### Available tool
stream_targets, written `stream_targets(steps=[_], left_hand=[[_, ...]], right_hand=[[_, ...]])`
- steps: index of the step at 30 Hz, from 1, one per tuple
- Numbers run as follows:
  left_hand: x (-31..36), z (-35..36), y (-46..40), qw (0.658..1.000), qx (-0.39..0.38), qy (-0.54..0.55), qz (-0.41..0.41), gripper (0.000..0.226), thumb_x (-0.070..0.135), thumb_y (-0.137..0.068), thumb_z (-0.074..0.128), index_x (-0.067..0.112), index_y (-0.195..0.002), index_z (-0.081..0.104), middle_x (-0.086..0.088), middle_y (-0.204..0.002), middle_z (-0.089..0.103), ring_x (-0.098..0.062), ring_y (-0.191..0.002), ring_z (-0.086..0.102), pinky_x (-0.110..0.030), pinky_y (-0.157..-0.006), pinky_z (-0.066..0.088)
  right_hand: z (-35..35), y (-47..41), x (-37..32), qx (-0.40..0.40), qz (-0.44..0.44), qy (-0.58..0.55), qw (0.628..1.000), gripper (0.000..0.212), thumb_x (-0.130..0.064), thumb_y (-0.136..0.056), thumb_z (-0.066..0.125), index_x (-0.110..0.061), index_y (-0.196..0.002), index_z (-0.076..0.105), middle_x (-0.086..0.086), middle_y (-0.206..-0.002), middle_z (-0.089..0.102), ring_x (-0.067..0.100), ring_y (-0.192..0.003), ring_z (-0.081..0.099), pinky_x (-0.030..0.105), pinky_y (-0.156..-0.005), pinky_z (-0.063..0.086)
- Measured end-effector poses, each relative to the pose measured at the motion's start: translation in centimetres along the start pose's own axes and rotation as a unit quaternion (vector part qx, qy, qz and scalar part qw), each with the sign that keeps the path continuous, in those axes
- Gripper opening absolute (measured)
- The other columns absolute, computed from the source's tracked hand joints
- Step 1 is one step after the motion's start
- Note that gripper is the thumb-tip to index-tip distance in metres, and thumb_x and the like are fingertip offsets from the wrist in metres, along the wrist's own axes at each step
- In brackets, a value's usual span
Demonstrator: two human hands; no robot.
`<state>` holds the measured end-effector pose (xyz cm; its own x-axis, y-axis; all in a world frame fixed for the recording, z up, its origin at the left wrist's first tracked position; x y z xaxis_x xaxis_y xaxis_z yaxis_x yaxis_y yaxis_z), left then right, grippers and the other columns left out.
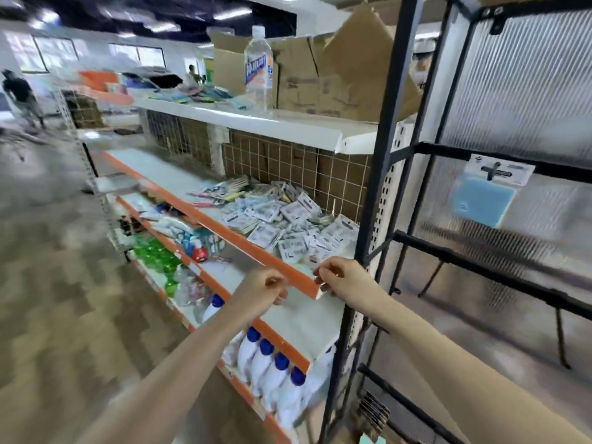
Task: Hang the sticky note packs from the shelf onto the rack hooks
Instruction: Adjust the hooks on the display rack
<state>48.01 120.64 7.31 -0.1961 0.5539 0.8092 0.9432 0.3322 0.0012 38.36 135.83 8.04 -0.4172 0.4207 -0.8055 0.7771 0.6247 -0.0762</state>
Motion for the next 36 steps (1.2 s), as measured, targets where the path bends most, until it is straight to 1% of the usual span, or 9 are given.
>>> stream_targets(steps=[4,8,13,22,25,28,31,32,36], left_hand=[[-2.7,-1.6,-0.8,0.999,0.026,0.017,-0.026,0.014,0.014,-0.098,0.048,0.018,-0.093,0.061,0.001,-0.086,0.068,-0.015,-0.079,0.068,-0.037,-0.082,0.056],[-4.9,-2.2,-3.6,0.996,0.045,0.037,-0.062,0.022,0.006,-0.097,0.043,0.014,-0.095,0.063,0.001,-0.084,0.067,-0.016,-0.077,0.063,-0.037,-0.078,0.054],[-7.7,-2.8,-8.1,0.998,0.052,-0.009,-0.044,0.024,-0.001,-0.095,0.043,0.003,-0.104,0.065,-0.008,-0.093,0.067,-0.017,-0.079,0.061,-0.009,-0.06,0.047],[-10.4,-3.6,-18.1,0.995,0.031,-0.096,0.008,0.02,0.005,-0.095,0.046,0.013,-0.095,0.064,-0.001,-0.094,0.065,-0.015,-0.086,0.06,-0.022,-0.077,0.046],[-11.5,-2.8,-21.3,0.993,0.008,-0.12,-0.005,0.026,0.007,-0.095,0.044,0.012,-0.113,0.062,-0.002,-0.112,0.064,-0.02,-0.101,0.061,-0.027,-0.084,0.047],[-12.1,-1.7,-23.2,0.993,-0.002,-0.114,-0.004,0.026,0.015,-0.096,0.049,0.01,-0.119,0.057,-0.008,-0.122,0.062,-0.024,-0.111,0.057,-0.034,-0.094,0.045],[-13.3,-0.6,-26.2,0.986,-0.036,-0.162,0.03,0.029,0.026,-0.096,0.05,0.011,-0.12,0.053,-0.01,-0.117,0.059,-0.027,-0.111,0.052,-0.032,-0.086,0.04],[-13.6,-0.3,-27.0,0.981,-0.04,-0.185,0.044,0.031,0.03,-0.096,0.05,0.011,-0.12,0.051,-0.011,-0.116,0.056,-0.029,-0.113,0.049,-0.031,-0.085,0.037],[-15.0,0.5,-29.3,0.955,-0.044,-0.277,0.097,0.059,0.038,-0.095,0.048,0.014,-0.145,0.029,-0.014,-0.144,0.034,-0.03,-0.138,0.026,-0.039,-0.112,0.024]], right_hand=[[3.2,-3.3,0.6,-0.021,0.015,0.033,0.999,0.02,-0.016,-0.096,0.048,-0.006,-0.093,0.065,0.01,-0.092,0.07,0.025,-0.083,0.067,0.037,-0.073,0.054],[5.7,-7.3,1.5,-0.011,0.026,0.083,0.996,0.021,-0.022,-0.095,0.05,-0.009,-0.097,0.066,0.007,-0.096,0.069,0.024,-0.086,0.064,0.035,-0.074,0.05],[8.2,-12.9,2.8,0.038,0.046,0.112,0.992,0.015,-0.025,-0.092,0.048,-0.016,-0.092,0.06,0.003,-0.092,0.066,0.021,-0.085,0.061,0.031,-0.072,0.048],[10.1,-20.7,6.0,0.047,0.1,0.223,0.969,0.035,-0.025,-0.093,0.045,-0.011,-0.125,0.049,0.011,-0.126,0.05,0.03,-0.114,0.051,0.042,-0.093,0.047],[10.8,-22.4,7.3,0.053,0.128,0.288,0.947,0.042,-0.027,-0.094,0.049,-0.012,-0.132,0.041,0.01,-0.134,0.041,0.03,-0.123,0.041,0.041,-0.099,0.041],[11.5,-22.7,7.7,0.096,0.136,0.366,0.915,0.038,-0.014,-0.091,0.048,-0.01,-0.129,0.047,0.01,-0.128,0.046,0.029,-0.117,0.049,0.038,-0.088,0.049],[11.9,-23.7,6.8,0.173,0.134,0.376,0.9,0.021,-0.008,-0.067,0.059,-0.007,-0.085,0.069,0.012,-0.094,0.067,0.027,-0.067,0.067,0.028,-0.046,0.05],[11.8,-23.8,7.0,0.183,0.15,0.388,0.891,0.021,-0.009,-0.064,0.064,-0.01,-0.085,0.07,0.01,-0.095,0.067,0.024,-0.065,0.066,0.026,-0.045,0.049],[13.3,-25.5,10.4,0.103,0.224,0.367,0.897,0.059,-0.024,-0.084,0.056,-0.015,-0.136,0.031,0.009,-0.137,0.033,0.03,-0.122,0.043,0.038,-0.095,0.042]])
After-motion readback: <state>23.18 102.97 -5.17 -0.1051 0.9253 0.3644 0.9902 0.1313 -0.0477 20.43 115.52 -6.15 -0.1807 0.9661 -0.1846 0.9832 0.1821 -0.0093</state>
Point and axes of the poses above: each hand's wrist, its own y-axis away from the middle knuckle, its own z-axis out of the palm, x = y × z, the point moved 3 cm from there along -y, towards the middle knuckle
